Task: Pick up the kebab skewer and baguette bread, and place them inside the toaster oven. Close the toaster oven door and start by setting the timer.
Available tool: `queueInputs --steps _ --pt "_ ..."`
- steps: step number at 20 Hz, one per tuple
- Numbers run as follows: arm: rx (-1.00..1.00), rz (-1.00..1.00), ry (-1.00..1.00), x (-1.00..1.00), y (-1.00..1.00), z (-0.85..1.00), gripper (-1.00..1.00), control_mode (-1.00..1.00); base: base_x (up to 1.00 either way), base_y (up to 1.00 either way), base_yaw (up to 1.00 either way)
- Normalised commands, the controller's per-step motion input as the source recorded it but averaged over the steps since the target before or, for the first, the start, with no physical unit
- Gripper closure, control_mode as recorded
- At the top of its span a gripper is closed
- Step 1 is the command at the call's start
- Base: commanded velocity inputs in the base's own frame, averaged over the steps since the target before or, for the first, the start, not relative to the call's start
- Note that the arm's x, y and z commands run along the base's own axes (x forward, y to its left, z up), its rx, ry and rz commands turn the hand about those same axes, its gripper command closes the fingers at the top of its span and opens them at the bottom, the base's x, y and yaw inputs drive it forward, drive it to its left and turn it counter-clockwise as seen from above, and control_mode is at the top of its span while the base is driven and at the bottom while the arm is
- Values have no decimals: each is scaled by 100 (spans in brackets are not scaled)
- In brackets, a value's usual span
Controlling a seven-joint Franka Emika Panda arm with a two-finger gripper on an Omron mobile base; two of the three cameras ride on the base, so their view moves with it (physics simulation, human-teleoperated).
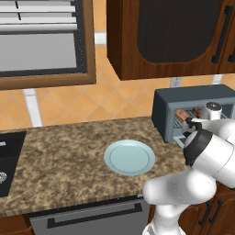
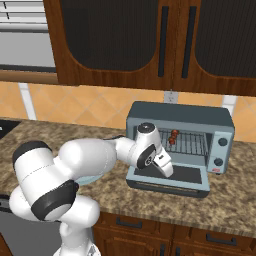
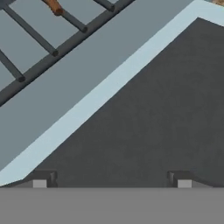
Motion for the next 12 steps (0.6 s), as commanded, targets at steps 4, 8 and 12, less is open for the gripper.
queueInputs --steps 4,8,12 --pt "0 -10 0 10 -2 1 -100 -100 0 0 0" --pt "0 -8 0 0 0 0 -100 -100 0 0 0" --pt "0 -6 0 -17 -1 0 -100 -100 0 0 0"
